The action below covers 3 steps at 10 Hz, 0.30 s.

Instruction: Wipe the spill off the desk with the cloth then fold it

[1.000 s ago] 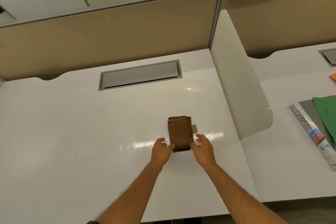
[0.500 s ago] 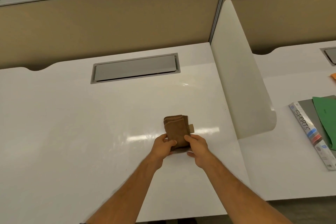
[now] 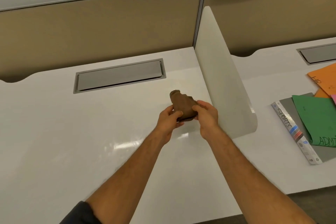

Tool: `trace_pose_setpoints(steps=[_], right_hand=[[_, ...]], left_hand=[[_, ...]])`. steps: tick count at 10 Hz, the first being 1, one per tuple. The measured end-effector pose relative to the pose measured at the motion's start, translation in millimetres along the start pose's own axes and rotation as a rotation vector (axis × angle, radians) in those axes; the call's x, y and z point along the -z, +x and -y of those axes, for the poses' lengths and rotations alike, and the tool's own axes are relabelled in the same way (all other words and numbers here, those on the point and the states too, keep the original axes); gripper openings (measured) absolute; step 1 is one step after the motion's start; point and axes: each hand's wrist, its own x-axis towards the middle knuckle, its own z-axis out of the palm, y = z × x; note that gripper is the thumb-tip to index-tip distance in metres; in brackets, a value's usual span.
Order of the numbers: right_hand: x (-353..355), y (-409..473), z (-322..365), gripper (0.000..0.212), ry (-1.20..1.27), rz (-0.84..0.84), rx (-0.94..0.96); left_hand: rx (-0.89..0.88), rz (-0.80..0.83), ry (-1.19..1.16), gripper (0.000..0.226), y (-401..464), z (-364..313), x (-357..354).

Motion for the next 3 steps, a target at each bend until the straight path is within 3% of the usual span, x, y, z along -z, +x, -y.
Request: trace_pose_setpoints(steps=[1,3], right_hand=[[7.3,12.9,10.7,0.035,-0.074,-0.07,0.151],[36.6,13.7,-25.0,0.045,-0.366,-0.141,-0.031]], left_hand=[[-0.042,0.021,0.096,0.053,14.3,-9.4,-22.5],[0.029,0.018,0.461,0.066,-0.6,21.4,-18.0]])
